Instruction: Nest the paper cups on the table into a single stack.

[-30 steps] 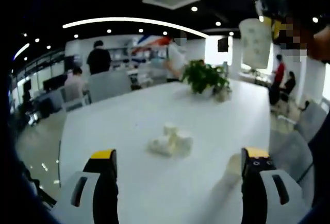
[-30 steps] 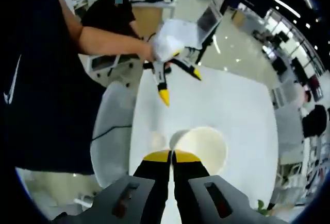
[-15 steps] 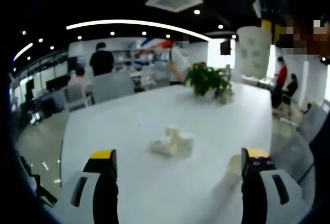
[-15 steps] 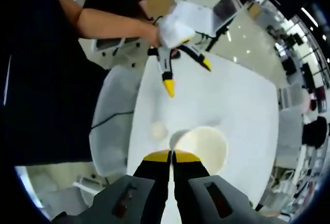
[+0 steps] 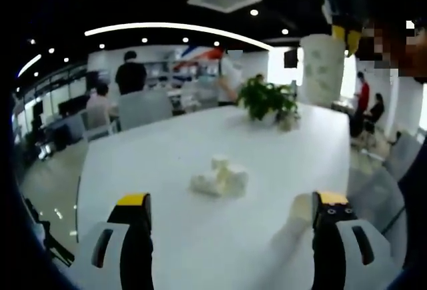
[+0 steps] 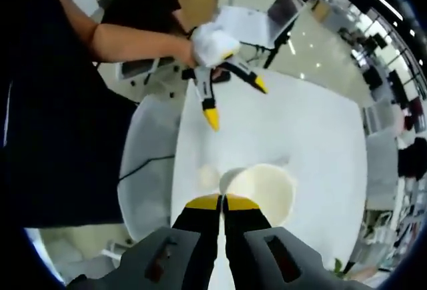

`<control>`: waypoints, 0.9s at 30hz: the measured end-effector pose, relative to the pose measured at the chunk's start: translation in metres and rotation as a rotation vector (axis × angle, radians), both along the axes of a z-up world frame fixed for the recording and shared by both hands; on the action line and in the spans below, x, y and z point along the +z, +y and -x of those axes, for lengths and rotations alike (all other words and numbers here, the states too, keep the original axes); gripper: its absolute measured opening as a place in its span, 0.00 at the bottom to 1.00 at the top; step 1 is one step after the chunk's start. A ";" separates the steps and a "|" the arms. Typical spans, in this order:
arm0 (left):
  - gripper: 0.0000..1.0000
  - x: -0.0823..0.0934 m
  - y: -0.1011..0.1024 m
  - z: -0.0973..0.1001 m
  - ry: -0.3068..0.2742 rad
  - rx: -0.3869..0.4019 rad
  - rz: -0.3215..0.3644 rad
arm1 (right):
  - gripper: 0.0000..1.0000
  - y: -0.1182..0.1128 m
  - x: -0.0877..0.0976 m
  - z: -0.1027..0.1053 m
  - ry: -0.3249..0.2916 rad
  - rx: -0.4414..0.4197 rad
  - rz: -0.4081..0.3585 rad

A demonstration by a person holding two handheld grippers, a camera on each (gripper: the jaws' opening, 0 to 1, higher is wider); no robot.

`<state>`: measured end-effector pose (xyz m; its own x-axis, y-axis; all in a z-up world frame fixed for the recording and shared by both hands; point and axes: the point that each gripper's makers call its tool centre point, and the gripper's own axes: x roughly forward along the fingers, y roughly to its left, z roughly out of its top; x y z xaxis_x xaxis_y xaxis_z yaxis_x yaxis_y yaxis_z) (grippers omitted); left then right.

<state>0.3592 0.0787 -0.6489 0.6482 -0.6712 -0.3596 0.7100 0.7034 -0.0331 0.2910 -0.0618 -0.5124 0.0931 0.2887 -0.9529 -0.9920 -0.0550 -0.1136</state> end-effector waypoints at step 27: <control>0.98 -0.010 -0.003 0.002 0.026 0.014 0.021 | 0.00 -0.003 -0.032 -0.003 0.028 -0.077 0.009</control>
<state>0.3568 0.0758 -0.6591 0.6484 -0.6696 -0.3622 0.6988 0.7123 -0.0659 0.2936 -0.0646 -0.5444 0.0878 0.2730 -0.9580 -0.9961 0.0203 -0.0856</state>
